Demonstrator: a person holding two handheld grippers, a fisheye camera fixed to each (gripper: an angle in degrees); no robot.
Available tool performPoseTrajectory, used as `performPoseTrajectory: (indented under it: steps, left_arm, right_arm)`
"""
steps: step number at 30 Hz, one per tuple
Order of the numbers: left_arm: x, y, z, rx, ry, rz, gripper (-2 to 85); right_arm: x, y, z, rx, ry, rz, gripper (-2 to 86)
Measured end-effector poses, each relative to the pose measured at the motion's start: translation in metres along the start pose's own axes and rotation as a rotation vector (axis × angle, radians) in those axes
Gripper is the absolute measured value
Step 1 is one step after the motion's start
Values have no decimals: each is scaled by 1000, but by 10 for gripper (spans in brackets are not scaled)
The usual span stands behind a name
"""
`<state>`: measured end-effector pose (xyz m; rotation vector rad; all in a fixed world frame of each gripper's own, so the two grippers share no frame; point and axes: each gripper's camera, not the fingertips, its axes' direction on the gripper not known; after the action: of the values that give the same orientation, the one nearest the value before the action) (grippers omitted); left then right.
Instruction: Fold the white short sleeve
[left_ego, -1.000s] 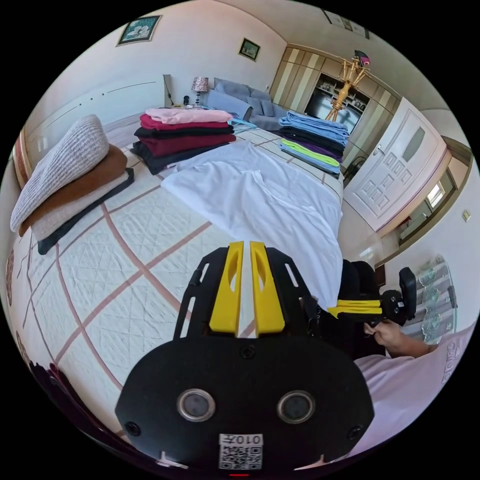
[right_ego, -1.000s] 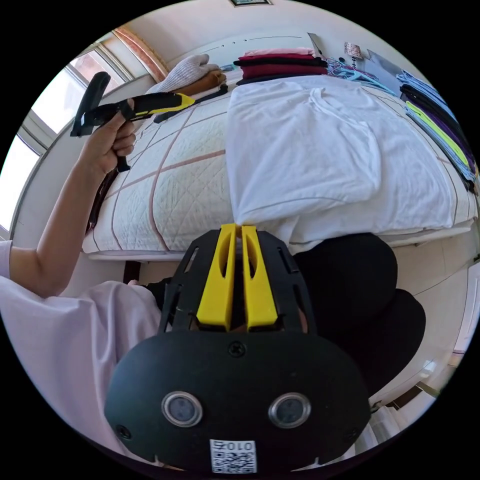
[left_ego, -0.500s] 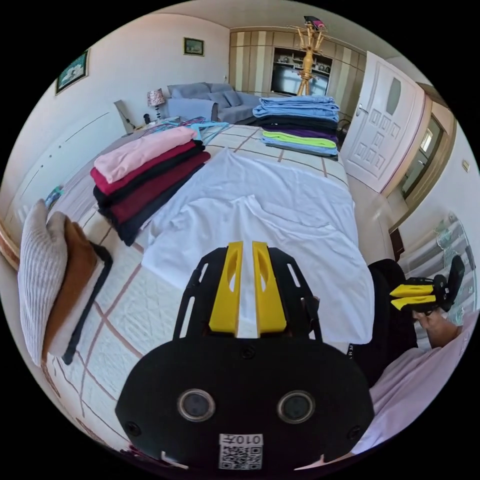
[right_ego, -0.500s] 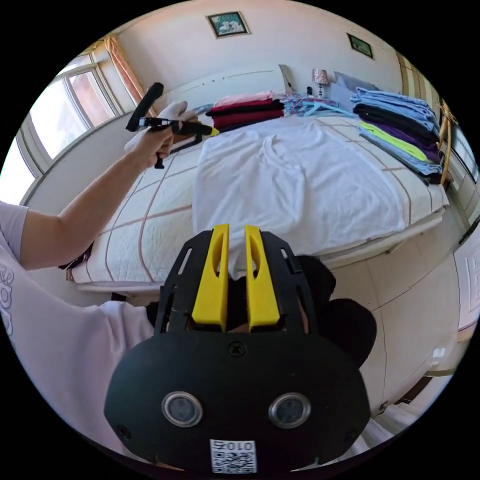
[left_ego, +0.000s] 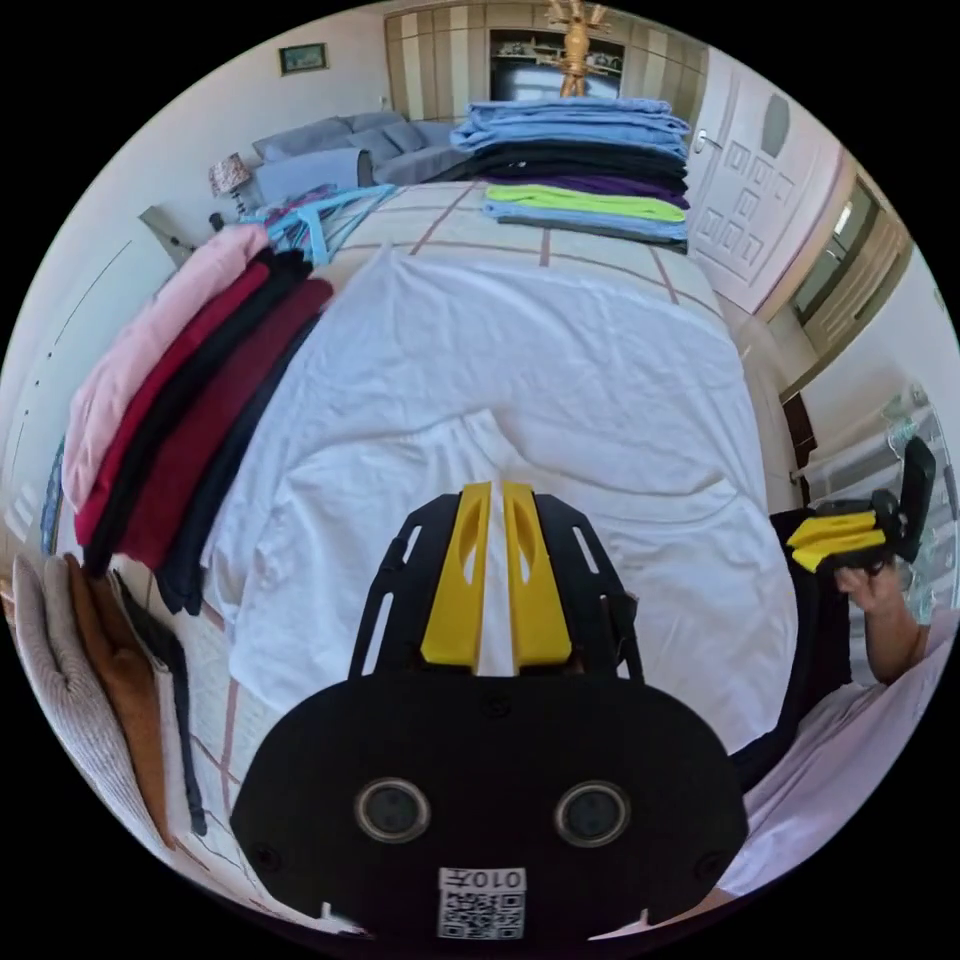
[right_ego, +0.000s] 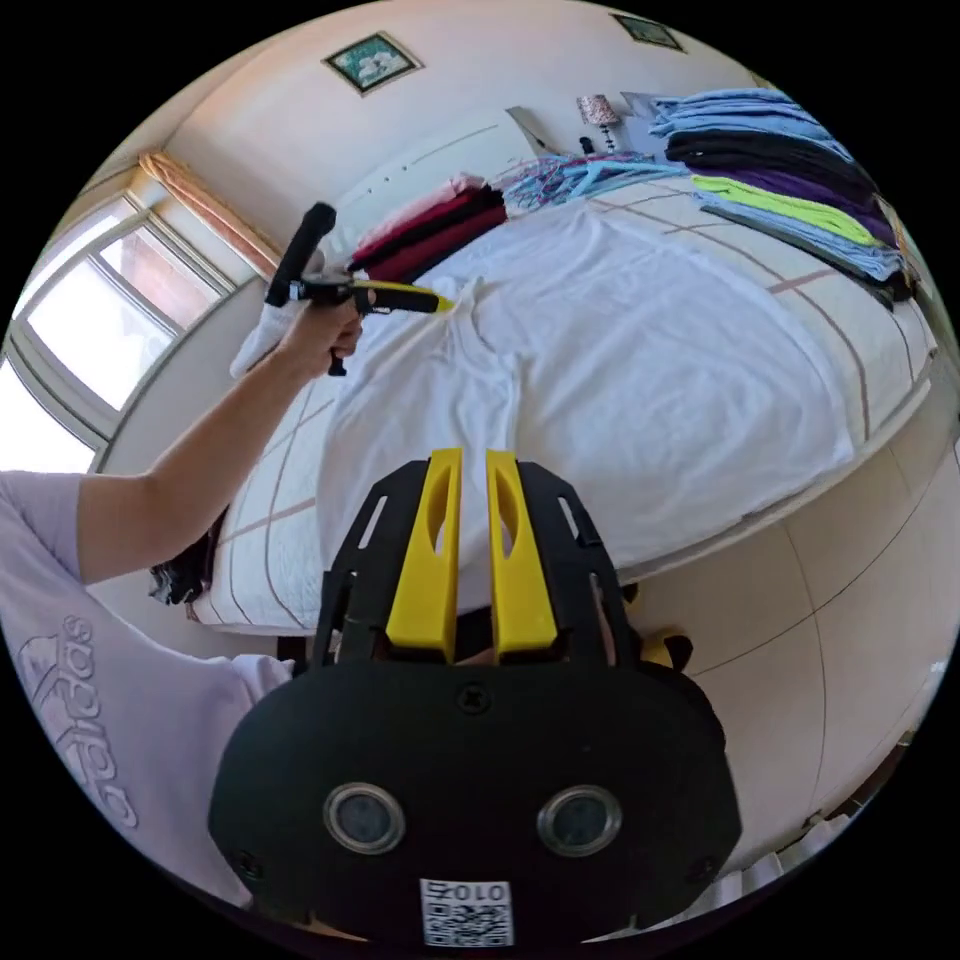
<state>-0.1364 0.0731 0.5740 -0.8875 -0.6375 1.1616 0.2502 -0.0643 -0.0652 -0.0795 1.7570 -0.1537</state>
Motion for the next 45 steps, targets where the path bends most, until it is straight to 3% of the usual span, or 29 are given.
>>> performPoseTrajectory:
  steps: [3,6,10,16,26,36,45]
  left_arm:
    - [2,-58,-14,49,-138,140,50]
    - [-11,-139,7,-16,-216,224,75]
    - [-58,-241,65,-111,-117,168,107]
    - [-108,-311,144,-202,11,96,141]
    - [-146,-334,211,-303,156,67,145]
    - [-176,-336,236,-289,264,-7,112]
    - [-176,-337,228,-260,213,7,29]
  right_arm:
    - [58,2,-43,85,93,69,49]
    - [127,-2,-64,89,212,155,64]
    - [191,-6,-70,104,264,214,80]
    - [232,3,-52,72,311,233,103]
    - [288,-5,-30,97,129,302,94]
    - [298,1,-27,87,102,281,80]
    - [297,9,-37,88,95,269,53]
